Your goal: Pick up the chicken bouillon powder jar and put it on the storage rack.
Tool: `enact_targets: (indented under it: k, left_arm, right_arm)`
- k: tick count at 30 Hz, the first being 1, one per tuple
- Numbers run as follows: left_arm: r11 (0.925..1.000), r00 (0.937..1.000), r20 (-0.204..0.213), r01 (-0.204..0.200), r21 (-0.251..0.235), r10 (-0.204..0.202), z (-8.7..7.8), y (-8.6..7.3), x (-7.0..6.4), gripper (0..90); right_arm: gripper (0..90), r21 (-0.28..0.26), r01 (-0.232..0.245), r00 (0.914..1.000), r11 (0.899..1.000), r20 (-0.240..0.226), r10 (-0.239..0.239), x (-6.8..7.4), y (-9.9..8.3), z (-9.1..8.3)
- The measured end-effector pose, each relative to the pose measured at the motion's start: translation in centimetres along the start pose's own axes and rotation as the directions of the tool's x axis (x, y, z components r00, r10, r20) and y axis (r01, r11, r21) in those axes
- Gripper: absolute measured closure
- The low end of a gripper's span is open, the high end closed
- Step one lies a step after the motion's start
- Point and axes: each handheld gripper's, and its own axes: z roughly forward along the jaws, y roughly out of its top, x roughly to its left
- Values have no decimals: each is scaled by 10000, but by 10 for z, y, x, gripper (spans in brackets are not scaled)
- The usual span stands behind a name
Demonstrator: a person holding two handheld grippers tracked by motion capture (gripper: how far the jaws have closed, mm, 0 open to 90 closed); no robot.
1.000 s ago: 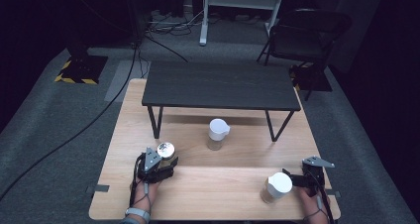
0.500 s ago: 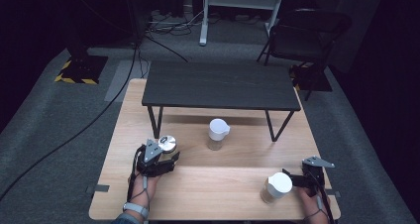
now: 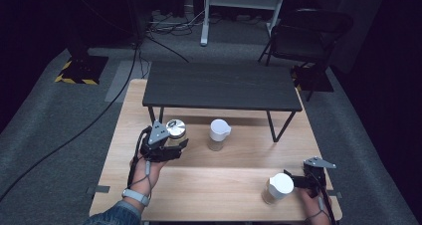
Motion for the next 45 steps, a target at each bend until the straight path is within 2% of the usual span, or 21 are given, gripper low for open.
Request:
enact_targets:
  k: [2,4,6,8,10,15,18,20,23,26,34,37,38,45]
  left_arm:
    - [10000,10000,28,-79,-2,79,-1,9,2,313]
    - [10000,9999,125,52,-77,-51,-3,23,7,312]
    - [9999,9999,146,85,-122,-83,-3,28,8,312]
    - [9997,9998,171,100,-211,-97,-5,41,11,313]
    - [9997,9998,201,97,-232,-93,-5,46,12,313]
    - [9998,9993,343,-156,-133,161,-7,77,16,313]
    - [9996,9991,359,-233,-168,239,-7,85,16,312]
    - [9994,9989,365,-295,-189,301,-6,97,17,312]
    - [9993,9987,417,-271,-258,282,-5,103,19,312]
    - [9991,9989,315,-352,-238,359,-2,114,21,312]
    - [9987,9995,-285,-175,-479,162,14,124,25,312]
    - [9985,9988,-492,22,-543,-49,21,124,30,312]
    - [9980,9979,-596,218,-595,-254,26,123,34,312]
    - [9980,9924,-1072,579,-259,-604,41,124,41,311]
  right_arm:
    - [51,2,30,10000,10000,-17,-30,0,0,0]
    - [50,5,41,10000,10000,-24,-41,0,0,0]
    - [51,4,46,10000,10000,-23,-46,0,0,0]
    - [49,9,62,10000,10000,-34,-62,0,0,0]
    - [49,9,70,10000,10000,-43,-70,0,0,0]
    - [49,11,67,10000,10000,-44,-67,0,0,0]
    - [48,14,64,10000,10000,-45,-64,-1,0,0]
    - [47,15,63,10000,10000,-45,-63,-1,0,0]
    - [47,18,61,10000,10000,-45,-61,-1,0,0]
    - [47,18,54,10000,10000,-44,-54,0,0,0]
    - [47,15,60,10000,10000,-46,-59,-1,0,0]
    - [47,15,59,10000,10000,-45,-59,0,0,0]
    - [47,15,60,10000,10000,-46,-60,-1,0,0]
    - [47,13,122,9999,9999,-118,-122,-1,0,0]
